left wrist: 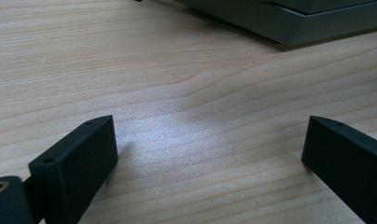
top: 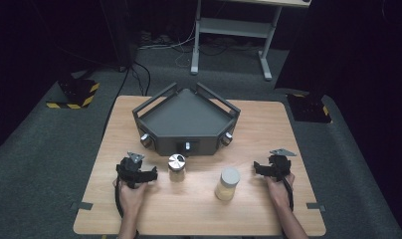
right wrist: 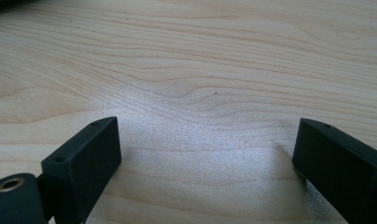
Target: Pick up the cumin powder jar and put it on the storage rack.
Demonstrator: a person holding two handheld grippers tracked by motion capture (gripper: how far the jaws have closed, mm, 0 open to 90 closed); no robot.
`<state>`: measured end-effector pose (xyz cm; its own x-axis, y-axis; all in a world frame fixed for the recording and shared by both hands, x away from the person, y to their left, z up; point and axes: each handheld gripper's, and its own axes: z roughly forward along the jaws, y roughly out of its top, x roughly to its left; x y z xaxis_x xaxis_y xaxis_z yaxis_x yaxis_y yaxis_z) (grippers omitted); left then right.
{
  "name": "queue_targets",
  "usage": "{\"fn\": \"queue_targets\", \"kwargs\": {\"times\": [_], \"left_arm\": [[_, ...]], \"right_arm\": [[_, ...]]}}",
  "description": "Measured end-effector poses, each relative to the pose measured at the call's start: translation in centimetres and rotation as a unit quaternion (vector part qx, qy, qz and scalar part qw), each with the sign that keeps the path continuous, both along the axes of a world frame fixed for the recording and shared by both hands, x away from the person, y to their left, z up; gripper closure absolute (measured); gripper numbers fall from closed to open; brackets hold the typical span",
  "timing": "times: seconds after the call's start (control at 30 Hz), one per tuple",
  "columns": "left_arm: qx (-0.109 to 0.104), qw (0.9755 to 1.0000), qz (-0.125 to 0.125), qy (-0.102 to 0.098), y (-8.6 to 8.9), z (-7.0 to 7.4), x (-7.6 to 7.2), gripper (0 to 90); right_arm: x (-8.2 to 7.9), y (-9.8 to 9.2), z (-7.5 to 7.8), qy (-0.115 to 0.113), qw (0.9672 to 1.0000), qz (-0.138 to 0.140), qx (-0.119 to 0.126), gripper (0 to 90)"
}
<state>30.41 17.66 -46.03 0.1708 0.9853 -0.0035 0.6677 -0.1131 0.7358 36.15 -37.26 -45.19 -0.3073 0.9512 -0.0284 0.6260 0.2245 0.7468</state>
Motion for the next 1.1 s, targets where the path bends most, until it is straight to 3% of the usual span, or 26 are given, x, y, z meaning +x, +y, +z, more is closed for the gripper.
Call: {"fn": "queue_targets", "kwargs": {"times": [0.73, 1.1], "left_arm": [[0.0, 1.0, -0.001, 0.005, -0.18, 0.1, 0.36, 0.4], [0.0, 0.9998, -0.017, 0.009, -0.16, 0.25, 0.3, 0.3]], "right_arm": [[0.17, -0.05, 0.08, 0.005, 1.0, 0.006, 0.0, 4.5], [0.16, -0.03, 0.07, 0.004, 1.0, 0.006, -0.001, 4.6]]}}
